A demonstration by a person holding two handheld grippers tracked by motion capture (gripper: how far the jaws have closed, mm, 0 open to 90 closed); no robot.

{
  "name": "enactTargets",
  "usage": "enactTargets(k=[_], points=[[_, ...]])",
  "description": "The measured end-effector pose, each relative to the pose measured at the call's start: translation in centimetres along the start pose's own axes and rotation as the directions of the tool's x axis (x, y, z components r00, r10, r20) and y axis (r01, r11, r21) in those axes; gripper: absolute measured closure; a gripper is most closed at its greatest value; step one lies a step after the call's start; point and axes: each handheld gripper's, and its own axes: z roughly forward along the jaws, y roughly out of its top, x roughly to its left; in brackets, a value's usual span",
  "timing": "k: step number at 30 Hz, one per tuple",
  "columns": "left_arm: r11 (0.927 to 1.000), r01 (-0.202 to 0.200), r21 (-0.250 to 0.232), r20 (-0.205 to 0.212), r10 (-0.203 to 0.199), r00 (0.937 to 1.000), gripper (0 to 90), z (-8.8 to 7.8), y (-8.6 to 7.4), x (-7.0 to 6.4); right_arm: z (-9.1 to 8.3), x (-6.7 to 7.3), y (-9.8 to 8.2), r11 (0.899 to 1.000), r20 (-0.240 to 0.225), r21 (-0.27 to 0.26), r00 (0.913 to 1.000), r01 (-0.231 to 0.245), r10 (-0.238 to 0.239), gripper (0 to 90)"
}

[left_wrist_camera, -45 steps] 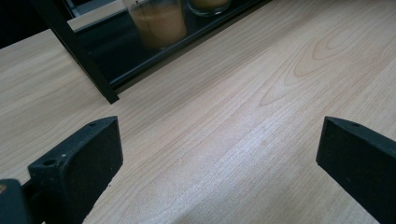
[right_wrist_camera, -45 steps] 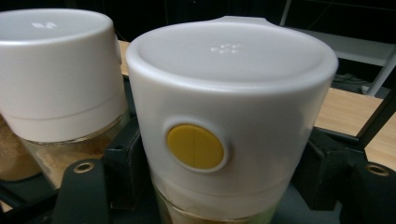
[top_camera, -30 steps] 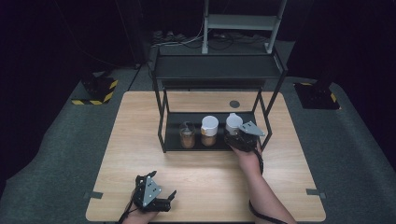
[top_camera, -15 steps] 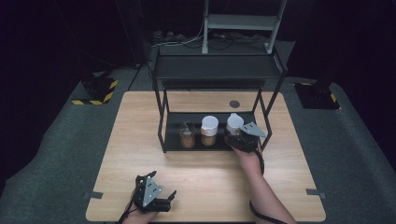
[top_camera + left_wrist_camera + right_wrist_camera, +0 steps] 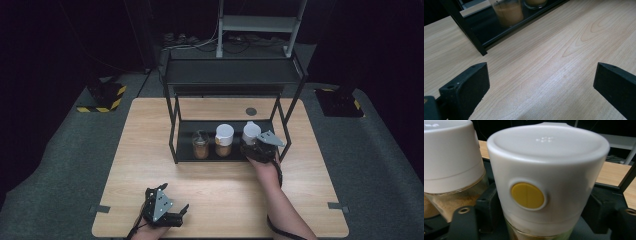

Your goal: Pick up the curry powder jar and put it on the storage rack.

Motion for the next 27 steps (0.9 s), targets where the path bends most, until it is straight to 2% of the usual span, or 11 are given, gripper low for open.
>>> enactTargets(k=[14,21,27], points=[[1.0,-0.002,0.0,0.001,0.002,1.0,0.7,0.0,0.0,0.0,-0.4,-0.1,0.1,1.0,-0.001,-0.007,1.0,-0.001,0.001,23.3],[1.0,0.008,-0.002,0.0,-0.008,1.0,0.7,0.0,0.0,0.0,-1.2,-0.1,0.0,1.0,-0.017,-0.02,0.9998,0.004,-0.004,9.2],[1.0,-0.006,0.005,-0.001,0.006,1.0,0.7,0.1,0.1,-0.1,-2.0,0.2,0.1,0.999,-0.02,-0.035,0.9998,-0.002,0.001,2.9]])
